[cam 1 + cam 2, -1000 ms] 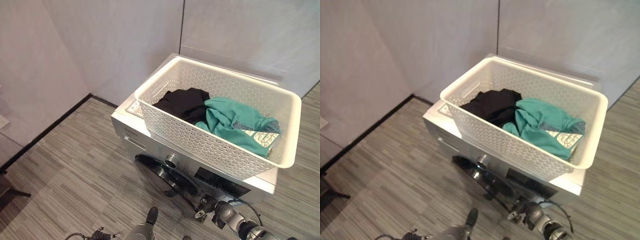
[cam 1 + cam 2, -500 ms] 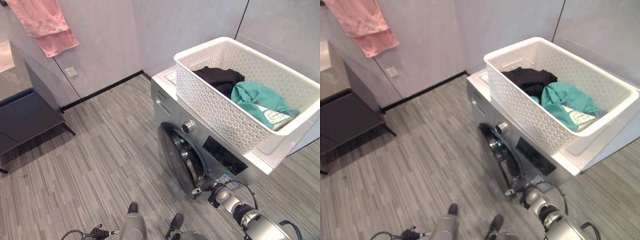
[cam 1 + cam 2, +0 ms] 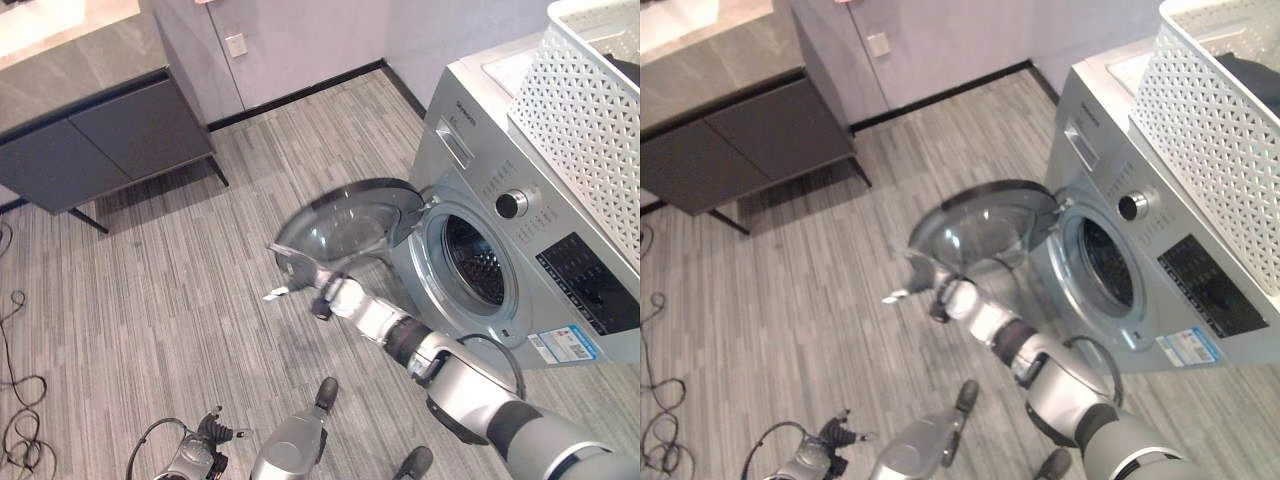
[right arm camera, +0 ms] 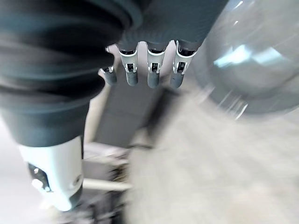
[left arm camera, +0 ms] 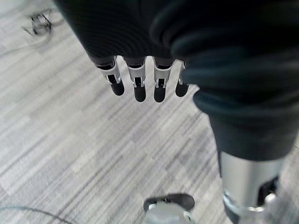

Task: Grab the laundry basket,head to the washer,open it,put in the laundry and shut it.

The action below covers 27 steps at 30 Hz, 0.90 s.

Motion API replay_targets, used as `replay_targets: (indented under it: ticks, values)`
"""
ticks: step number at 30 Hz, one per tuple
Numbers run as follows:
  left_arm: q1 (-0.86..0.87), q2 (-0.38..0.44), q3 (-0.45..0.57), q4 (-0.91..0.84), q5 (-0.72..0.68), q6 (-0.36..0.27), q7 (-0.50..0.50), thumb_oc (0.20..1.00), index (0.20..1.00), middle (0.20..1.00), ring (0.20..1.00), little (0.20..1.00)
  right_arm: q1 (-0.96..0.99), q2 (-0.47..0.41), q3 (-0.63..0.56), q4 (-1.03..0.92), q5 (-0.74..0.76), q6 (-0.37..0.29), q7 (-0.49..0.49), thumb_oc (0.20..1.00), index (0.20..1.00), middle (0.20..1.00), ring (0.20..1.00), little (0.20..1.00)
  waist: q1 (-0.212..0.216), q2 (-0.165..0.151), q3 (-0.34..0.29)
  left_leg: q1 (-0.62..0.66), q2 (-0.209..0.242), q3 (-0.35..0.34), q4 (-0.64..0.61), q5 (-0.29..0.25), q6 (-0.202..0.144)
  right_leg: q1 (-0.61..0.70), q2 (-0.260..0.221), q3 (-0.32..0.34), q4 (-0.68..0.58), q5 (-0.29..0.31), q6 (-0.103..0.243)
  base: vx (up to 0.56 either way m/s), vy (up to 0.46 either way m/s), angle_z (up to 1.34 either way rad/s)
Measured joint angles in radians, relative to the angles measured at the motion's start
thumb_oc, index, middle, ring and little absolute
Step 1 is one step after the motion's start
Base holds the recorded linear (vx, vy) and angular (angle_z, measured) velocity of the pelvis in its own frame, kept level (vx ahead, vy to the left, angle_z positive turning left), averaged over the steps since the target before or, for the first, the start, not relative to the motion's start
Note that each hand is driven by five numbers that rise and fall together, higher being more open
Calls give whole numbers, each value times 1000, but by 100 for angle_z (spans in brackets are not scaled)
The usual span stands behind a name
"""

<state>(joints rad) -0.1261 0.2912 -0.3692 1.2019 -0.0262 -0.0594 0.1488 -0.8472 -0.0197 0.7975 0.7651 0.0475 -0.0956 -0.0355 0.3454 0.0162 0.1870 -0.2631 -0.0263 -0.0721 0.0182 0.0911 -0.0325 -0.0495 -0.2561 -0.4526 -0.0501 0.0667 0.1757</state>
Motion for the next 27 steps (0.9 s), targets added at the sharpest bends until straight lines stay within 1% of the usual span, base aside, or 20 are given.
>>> replay_targets:
  ticks: [3,4,5,6,7,9,10,11,12,13,14,15,16,19,20,22,23,24,25,27]
  values:
    - [9,-6,-22,-36,7,0,2,1000,1000,1000,1000,1000,92,-11,1,42,-8,-15,-5,1000,1000,1000,1000,1000,-11,-8,0,0,2,-1,-3,0,-6,-13,-5,4,27,-14,-4,-5,-10,1]
    - [-2,-4,-35,-54,8,-2,2,1000,1000,1000,1000,1000,170,-67,18,94,-25,11,-4,1000,1000,1000,1000,1000,-29,-18,6,-1,-1,2,-3,2,-8,-20,-13,9,43,-16,-5,0,-20,-4]
    - [-7,5,-56,-73,11,-2,1,1000,1000,1000,1000,1000,213,-94,18,110,-27,18,-5,1000,1000,1000,1000,1000,-43,-25,10,0,-3,4,-3,2,-9,-21,-16,10,47,-17,-5,-5,-17,-16]
    - [-18,33,-108,-125,37,-6,-3,1000,1000,1000,1000,1000,314,-152,-17,126,-30,25,-5,1000,1000,1000,1000,1000,-82,-42,12,0,-2,21,-3,2,-9,-41,-21,33,57,-19,-4,-41,-6,-28]
    - [-29,39,-117,-126,39,-13,-5,1000,1000,1000,1000,1000,355,-175,-22,132,-31,30,-5,1000,1000,1000,1000,1000,-106,-46,11,0,0,30,-4,2,-9,-46,-21,45,63,-17,-4,-77,-1,-34]
    - [-97,46,-141,-118,61,-13,-6,1000,1000,1000,1000,1000,485,-224,-116,103,-30,14,-9,1000,1000,1000,1000,1000,-183,-63,19,-1,7,59,-2,6,-3,-80,-17,70,90,-18,2,-108,31,-42]
    - [-248,73,-204,-46,112,-10,7,1000,1000,1000,1000,1000,592,-257,-201,57,-23,8,-26,1000,1000,1000,1000,1000,-247,-91,40,-8,19,84,-2,14,8,-114,-11,113,108,-12,-2,-89,53,-91]
    - [-393,103,-212,-6,172,-14,15,1000,1000,1000,1000,1000,634,-327,-192,35,-26,12,-30,1000,1000,1000,1000,1000,-319,-127,62,-21,36,122,-8,14,1,-146,6,145,89,9,-6,-50,50,-93]
    - [-453,123,-216,2,193,-19,35,1000,1000,1000,1000,1000,644,-356,-197,7,-27,3,-32,1000,1000,1000,1000,1000,-340,-135,81,-29,41,126,-15,22,-3,-154,9,151,76,20,-3,-12,55,-69]
    - [-531,145,-202,-6,212,-24,42,1000,1000,1000,1000,1000,682,-394,-217,-33,-31,5,-32,1000,1000,1000,1000,1000,-371,-156,95,-39,50,144,-24,29,-10,-179,23,171,61,34,-10,25,64,-40]
    - [-577,175,-200,-7,224,-24,46,1000,1000,1000,1000,1000,716,-424,-239,-95,-34,-3,-33,1000,1000,1000,1000,1000,-383,-163,108,-54,56,155,-24,31,-13,-200,29,181,57,42,-12,53,89,-50]
    - [-666,226,-199,5,228,-19,46,1000,1000,1000,1000,1000,762,-460,-288,-148,-34,-34,-36,1000,1000,1000,1000,1000,-414,-181,138,-70,68,173,-25,33,-16,-227,42,203,44,47,-12,44,119,-44]
    - [-760,279,-198,47,229,-9,49,1000,1000,1000,1000,1000,819,-460,-377,-144,-28,-61,-44,1000,1000,1000,1000,1000,-445,-195,160,-85,73,179,-31,35,-15,-233,54,211,21,65,-9,47,123,-46]
    - [-863,369,-194,176,236,11,73,1000,1000,1000,1000,1000,852,-454,-503,-10,1,-59,-54,1000,1000,1000,1000,1000,-517,-232,176,-75,81,232,-47,37,-8,-252,69,262,-13,124,-13,47,111,-57]
    - [-881,384,-192,237,247,19,70,1000,1000,1000,1000,1000,845,-452,-570,95,29,-66,-61,1000,1000,1000,1000,1000,-554,-234,178,-63,85,261,-63,29,2,-266,74,285,-14,151,-3,65,71,-73]
    - [-896,374,-191,295,275,20,59,1000,1000,1000,1000,1000,807,-457,-632,285,66,-46,-77,1000,1000,1000,1000,1000,-590,-231,180,-50,97,303,-85,19,12,-286,83,309,-26,196,24,76,60,-65]
    - [-896,374,-191,295,275,20,59,1000,1000,1000,1000,1000,807,-457,-632,285,66,-46,-77,1000,1000,1000,1000,1000,-590,-231,180,-50,97,303,-85,19,12,-286,83,309,-26,196,24,43,31,-40]
    - [-904,347,-218,302,308,13,37,1000,1000,1000,1000,1000,815,-461,-603,334,60,-25,-71,1000,1000,1000,1000,1000,-616,-236,172,-58,101,305,-92,16,12,-301,85,307,-33,203,27,47,-9,-13]
    - [-915,336,-241,300,325,12,28,1000,1000,1000,1000,1000,806,-456,-585,342,57,-15,-68,1000,1000,1000,1000,1000,-616,-241,165,-72,104,307,-90,14,11,-316,89,307,-33,205,24,61,-17,-11]
    - [-892,334,-227,280,360,-2,3,1000,1000,1000,1000,1000,810,-454,-568,365,53,-23,-46,1000,1000,1000,1000,1000,-613,-250,158,-93,115,309,-92,19,1,-341,100,309,-32,207,22,71,-25,-7]
